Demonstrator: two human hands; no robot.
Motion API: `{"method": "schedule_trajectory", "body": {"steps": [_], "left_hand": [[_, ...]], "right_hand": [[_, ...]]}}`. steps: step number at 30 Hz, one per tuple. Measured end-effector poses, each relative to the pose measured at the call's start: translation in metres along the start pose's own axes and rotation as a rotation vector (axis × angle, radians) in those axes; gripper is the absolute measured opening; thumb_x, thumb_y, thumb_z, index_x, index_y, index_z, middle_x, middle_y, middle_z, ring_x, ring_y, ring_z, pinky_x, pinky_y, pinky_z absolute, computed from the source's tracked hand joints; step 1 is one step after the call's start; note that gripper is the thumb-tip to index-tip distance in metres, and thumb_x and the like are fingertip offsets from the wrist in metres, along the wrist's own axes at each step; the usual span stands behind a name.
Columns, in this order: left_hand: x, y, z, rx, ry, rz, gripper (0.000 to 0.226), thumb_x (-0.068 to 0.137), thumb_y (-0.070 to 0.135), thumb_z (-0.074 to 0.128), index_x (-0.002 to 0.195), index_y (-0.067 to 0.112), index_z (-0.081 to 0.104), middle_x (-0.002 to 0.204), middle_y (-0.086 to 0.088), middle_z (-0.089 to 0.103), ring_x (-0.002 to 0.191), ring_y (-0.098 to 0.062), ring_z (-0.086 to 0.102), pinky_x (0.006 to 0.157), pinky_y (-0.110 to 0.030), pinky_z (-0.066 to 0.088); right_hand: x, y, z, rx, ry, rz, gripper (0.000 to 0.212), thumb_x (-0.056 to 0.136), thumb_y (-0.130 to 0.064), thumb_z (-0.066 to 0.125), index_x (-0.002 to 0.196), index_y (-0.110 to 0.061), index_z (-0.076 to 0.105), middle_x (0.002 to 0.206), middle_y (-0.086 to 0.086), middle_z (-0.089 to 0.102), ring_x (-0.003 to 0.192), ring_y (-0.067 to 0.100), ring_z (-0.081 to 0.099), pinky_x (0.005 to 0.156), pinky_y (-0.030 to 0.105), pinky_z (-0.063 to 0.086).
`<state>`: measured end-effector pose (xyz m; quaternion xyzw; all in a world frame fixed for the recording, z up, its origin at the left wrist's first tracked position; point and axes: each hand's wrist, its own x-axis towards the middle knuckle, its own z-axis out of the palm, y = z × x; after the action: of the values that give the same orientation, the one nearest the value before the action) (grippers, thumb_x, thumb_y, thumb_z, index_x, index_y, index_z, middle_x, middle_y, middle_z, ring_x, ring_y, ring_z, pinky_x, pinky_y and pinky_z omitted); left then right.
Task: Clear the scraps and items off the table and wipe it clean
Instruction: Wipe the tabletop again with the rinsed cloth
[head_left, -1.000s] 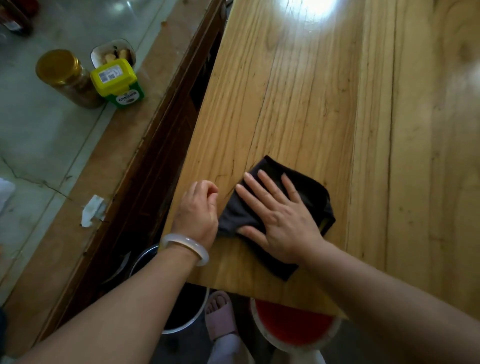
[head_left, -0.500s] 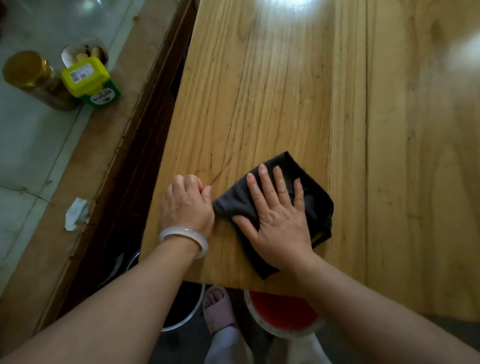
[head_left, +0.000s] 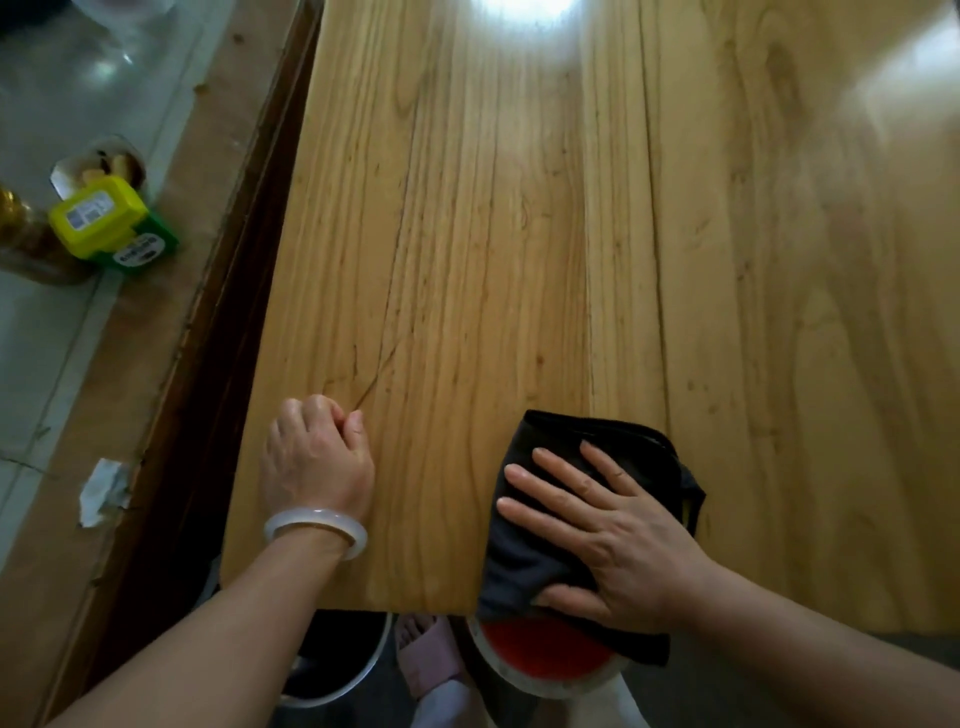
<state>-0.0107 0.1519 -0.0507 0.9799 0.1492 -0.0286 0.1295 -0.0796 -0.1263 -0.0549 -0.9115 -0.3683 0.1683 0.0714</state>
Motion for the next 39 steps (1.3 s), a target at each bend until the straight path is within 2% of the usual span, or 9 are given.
{"method": "schedule_trajectory", "body": {"steps": [7, 11, 19, 22, 25, 31, 35, 37, 39], "left_hand": [[0.004, 0.034, 0.006, -0.083, -0.002, 0.24, 0.012, 0.09, 0.023, 0.053, 0.084, 0.012, 0.05, 0.084, -0.005, 0.046, 0.075, -0.02, 0.044, 0.065, -0.036, 0.043], [0.012, 0.065, 0.015, -0.05, -0.061, 0.38, 0.02, 0.091, 0.031, 0.043, 0.085, 0.014, 0.051, 0.083, -0.003, 0.047, 0.073, -0.019, 0.046, 0.064, -0.033, 0.043], [0.016, 0.089, 0.018, 0.132, -0.231, 0.307, 0.016, 0.096, 0.037, 0.034, 0.097, 0.022, 0.04, 0.095, 0.004, 0.035, 0.085, -0.012, 0.035, 0.081, -0.028, 0.034], [0.016, 0.091, 0.017, 0.163, -0.236, 0.305, 0.018, 0.097, 0.036, 0.034, 0.101, 0.021, 0.042, 0.096, 0.004, 0.034, 0.086, -0.012, 0.034, 0.081, -0.028, 0.034], [0.014, 0.092, 0.018, 0.173, -0.214, 0.299, 0.018, 0.096, 0.035, 0.034, 0.103, 0.02, 0.043, 0.097, 0.002, 0.035, 0.086, -0.013, 0.035, 0.08, -0.029, 0.033], [0.011, 0.091, 0.022, 0.127, -0.159, 0.277, 0.012, 0.093, 0.026, 0.04, 0.094, 0.016, 0.046, 0.093, -0.001, 0.039, 0.082, -0.017, 0.036, 0.076, -0.033, 0.032], [0.011, 0.093, 0.022, 0.115, -0.14, 0.274, 0.012, 0.094, 0.027, 0.039, 0.09, 0.017, 0.045, 0.089, 0.001, 0.037, 0.08, -0.015, 0.037, 0.075, -0.032, 0.034], [0.012, 0.094, 0.022, 0.13, -0.129, 0.268, 0.014, 0.093, 0.028, 0.04, 0.087, 0.017, 0.045, 0.087, 0.0, 0.041, 0.078, -0.016, 0.039, 0.072, -0.031, 0.036], [0.012, 0.096, 0.021, 0.138, -0.109, 0.264, 0.014, 0.092, 0.027, 0.043, 0.083, 0.017, 0.046, 0.083, 0.0, 0.043, 0.075, -0.016, 0.042, 0.069, -0.03, 0.036]], "right_hand": [[0.01, 0.05, -0.014, -0.011, 0.071, 0.195, 0.077, 0.094, -0.074, 0.026, 0.158, -0.031, 0.017, 0.166, -0.004, 0.011, 0.153, 0.021, 0.004, 0.121, 0.054, 0.011], [0.034, 0.077, -0.025, -0.002, 0.09, 0.411, 0.079, 0.093, -0.077, 0.014, 0.158, -0.033, 0.009, 0.166, -0.004, 0.007, 0.153, 0.019, -0.003, 0.122, 0.054, 0.005], [0.097, 0.095, -0.038, 0.112, 0.19, 0.967, 0.077, 0.092, -0.072, 0.007, 0.156, -0.033, -0.013, 0.164, -0.005, -0.02, 0.149, 0.019, -0.023, 0.12, 0.053, -0.011], [0.117, 0.08, -0.04, 0.178, 0.22, 1.077, 0.075, 0.097, -0.065, 0.011, 0.157, -0.026, -0.013, 0.163, 0.001, -0.023, 0.149, 0.024, -0.023, 0.118, 0.058, -0.011], [0.115, 0.061, -0.035, 0.177, 0.201, 0.962, 0.074, 0.099, -0.061, 0.013, 0.156, -0.024, -0.015, 0.163, 0.004, -0.024, 0.148, 0.026, -0.025, 0.118, 0.058, -0.012], [0.05, 0.023, -0.015, 0.101, 0.109, 0.418, 0.071, 0.099, -0.064, 0.022, 0.158, -0.028, 0.009, 0.166, -0.001, -0.001, 0.153, 0.023, -0.01, 0.12, 0.056, 0.004], [-0.005, 0.035, -0.005, 0.016, 0.012, 0.134, 0.07, 0.098, -0.068, 0.028, 0.158, -0.032, 0.016, 0.166, -0.005, 0.009, 0.153, 0.021, 0.0, 0.119, 0.052, 0.005], [-0.027, 0.053, -0.006, -0.019, -0.001, 0.033, 0.07, 0.097, -0.069, 0.03, 0.157, -0.034, 0.018, 0.165, -0.006, 0.013, 0.153, 0.02, 0.005, 0.119, 0.05, 0.007], [-0.043, 0.076, -0.008, -0.041, 0.004, 0.029, 0.071, 0.096, -0.07, 0.032, 0.157, -0.035, 0.02, 0.165, -0.007, 0.016, 0.153, 0.019, 0.009, 0.119, 0.05, 0.011]]}}
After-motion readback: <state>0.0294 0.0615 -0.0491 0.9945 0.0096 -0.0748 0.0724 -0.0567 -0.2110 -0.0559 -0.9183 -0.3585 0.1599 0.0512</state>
